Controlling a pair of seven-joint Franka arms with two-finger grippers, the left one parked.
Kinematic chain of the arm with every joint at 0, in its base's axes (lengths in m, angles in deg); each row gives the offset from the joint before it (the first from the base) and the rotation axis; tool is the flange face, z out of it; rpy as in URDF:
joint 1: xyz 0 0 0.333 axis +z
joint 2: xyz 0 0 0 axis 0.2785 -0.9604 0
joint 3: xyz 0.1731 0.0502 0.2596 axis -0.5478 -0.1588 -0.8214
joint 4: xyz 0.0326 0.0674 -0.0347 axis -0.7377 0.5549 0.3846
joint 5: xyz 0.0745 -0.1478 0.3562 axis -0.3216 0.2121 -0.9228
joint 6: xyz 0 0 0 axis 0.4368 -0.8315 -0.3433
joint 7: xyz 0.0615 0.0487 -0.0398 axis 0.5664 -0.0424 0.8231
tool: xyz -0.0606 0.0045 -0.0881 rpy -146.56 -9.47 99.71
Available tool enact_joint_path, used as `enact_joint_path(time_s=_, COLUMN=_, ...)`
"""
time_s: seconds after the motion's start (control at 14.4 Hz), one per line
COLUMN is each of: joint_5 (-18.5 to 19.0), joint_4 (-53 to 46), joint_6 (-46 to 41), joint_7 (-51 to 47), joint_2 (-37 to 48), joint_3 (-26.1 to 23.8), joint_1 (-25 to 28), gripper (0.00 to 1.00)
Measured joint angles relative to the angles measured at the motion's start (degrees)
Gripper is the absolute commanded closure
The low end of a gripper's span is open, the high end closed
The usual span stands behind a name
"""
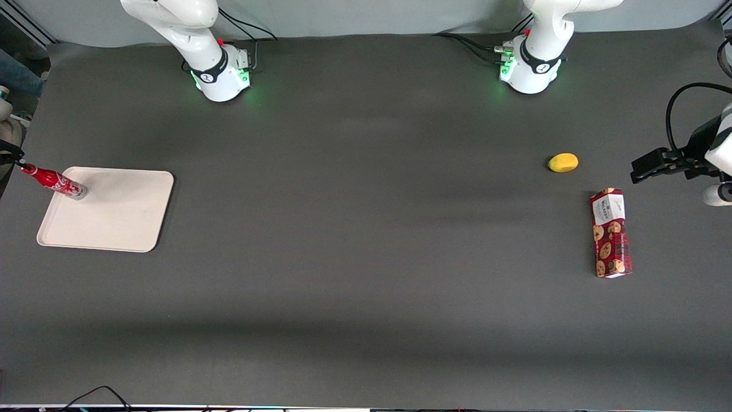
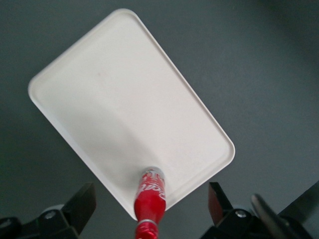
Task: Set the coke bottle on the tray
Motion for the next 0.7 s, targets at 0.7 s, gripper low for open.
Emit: enact_joint_path(time_s=0.7, joint_5=2.9, joint_4=-5.8, joint_6=-35.2, joint_7=-66.5, joint_2=25.9, joint_3=-34.3, joint_1=1.0, gripper=0.0)
